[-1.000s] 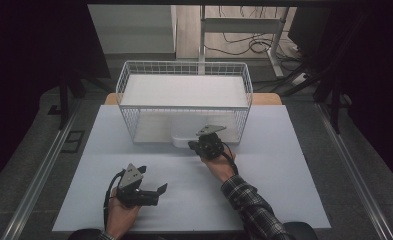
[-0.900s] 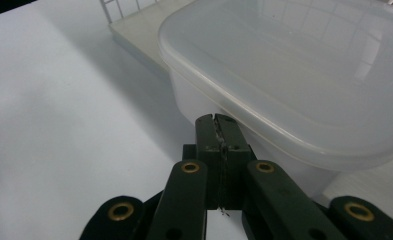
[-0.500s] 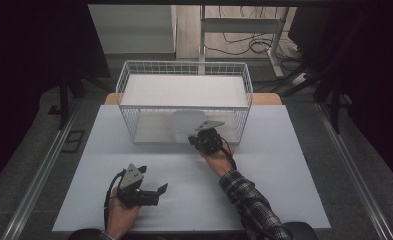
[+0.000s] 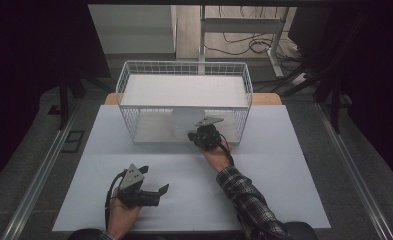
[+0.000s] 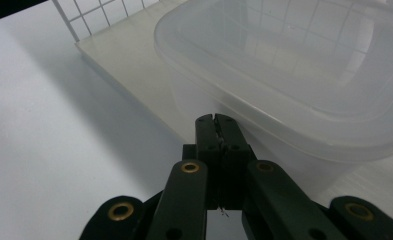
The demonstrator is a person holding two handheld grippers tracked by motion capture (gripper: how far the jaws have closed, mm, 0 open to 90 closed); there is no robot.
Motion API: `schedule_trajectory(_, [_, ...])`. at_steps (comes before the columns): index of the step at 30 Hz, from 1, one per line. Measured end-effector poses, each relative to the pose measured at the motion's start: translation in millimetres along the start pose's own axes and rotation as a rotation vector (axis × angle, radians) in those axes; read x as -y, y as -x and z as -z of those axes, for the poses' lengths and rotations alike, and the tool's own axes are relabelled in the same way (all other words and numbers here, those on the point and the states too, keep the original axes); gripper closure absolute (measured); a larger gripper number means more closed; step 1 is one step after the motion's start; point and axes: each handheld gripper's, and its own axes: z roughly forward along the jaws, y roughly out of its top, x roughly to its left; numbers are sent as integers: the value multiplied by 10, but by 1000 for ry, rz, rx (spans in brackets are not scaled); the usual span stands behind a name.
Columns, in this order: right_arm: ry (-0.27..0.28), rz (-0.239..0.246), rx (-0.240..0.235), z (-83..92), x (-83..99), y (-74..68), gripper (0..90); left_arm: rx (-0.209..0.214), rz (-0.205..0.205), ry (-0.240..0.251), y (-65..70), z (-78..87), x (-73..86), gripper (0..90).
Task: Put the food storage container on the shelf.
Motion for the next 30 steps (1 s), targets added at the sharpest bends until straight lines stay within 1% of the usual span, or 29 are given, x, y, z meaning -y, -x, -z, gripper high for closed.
schedule_trajectory(2, [-5, 4, -1, 10, 5, -5, 887, 0, 2, -1, -4, -3, 2, 40])
schedule_trajectory(3, [-11, 5, -15, 28, 9, -12, 854, 1, 1, -2, -1, -7, 3, 40])
schedule_trajectory(6, [-5, 6, -30, 56, 12, -27, 774, 3, -1, -4, 6, -13, 3, 40])
schedule_trajectory(7, [-5, 6, -30, 56, 12, -27, 774, 3, -1, -4, 6, -13, 3, 40])
schedule_trajectory(8, [0, 8, -30, 67, 15, -32, 749, 7, 2, -3, 6, -16, 3, 40])
schedule_trajectory(9, [2, -4, -39, 95, 22, -45, 673, 8, 2, -4, 5, -19, 3, 40])
schedule_trajectory(10, [5, -6, -38, 107, 25, -47, 654, 8, 2, -4, 5, -19, 3, 40])
schedule_trajectory(11, [5, -6, -38, 107, 25, -47, 654, 8, 2, -3, 4, -20, 3, 40])
schedule_trajectory(12, [7, -11, -41, 123, 28, -51, 628, 9, 3, -3, 2, -20, 4, 40])
schedule_trajectory(13, [9, -23, -43, 161, 32, -58, 570, 10, 6, -4, -3, -21, 5, 40])
schedule_trajectory(15, [9, -27, -47, 191, 33, -60, 521, 11, 5, -6, -6, -20, 6, 40])
schedule_trajectory(16, [9, -27, -47, 191, 33, -60, 521, 11, 5, -6, -6, -20, 6, 40])
schedule_trajectory(17, [8, -33, -48, 209, 32, -68, 497, 11, 5, -7, -8, -20, 6, 40])
schedule_trajectory(19, [10, -23, -58, 268, 28, -90, 427, 12, 6, -10, -12, -24, 8, 39])
schedule_trajectory(24, [19, -1, -76, 363, 17, -140, 333, 11, 6, -11, -16, -23, 8, 40])
schedule_trajectory(25, [19, -1, -76, 363, 17, -140, 333, 11, 6, -11, -16, -23, 8, 40])
schedule_trajectory(26, [22, 6, -85, 398, 13, -170, 290, 11, 7, -12, -18, -23, 9, 40])
schedule_trajectory(30, [27, 43, -75, 462, 18, -231, 218, 12, 9, -12, -20, -24, 10, 40])
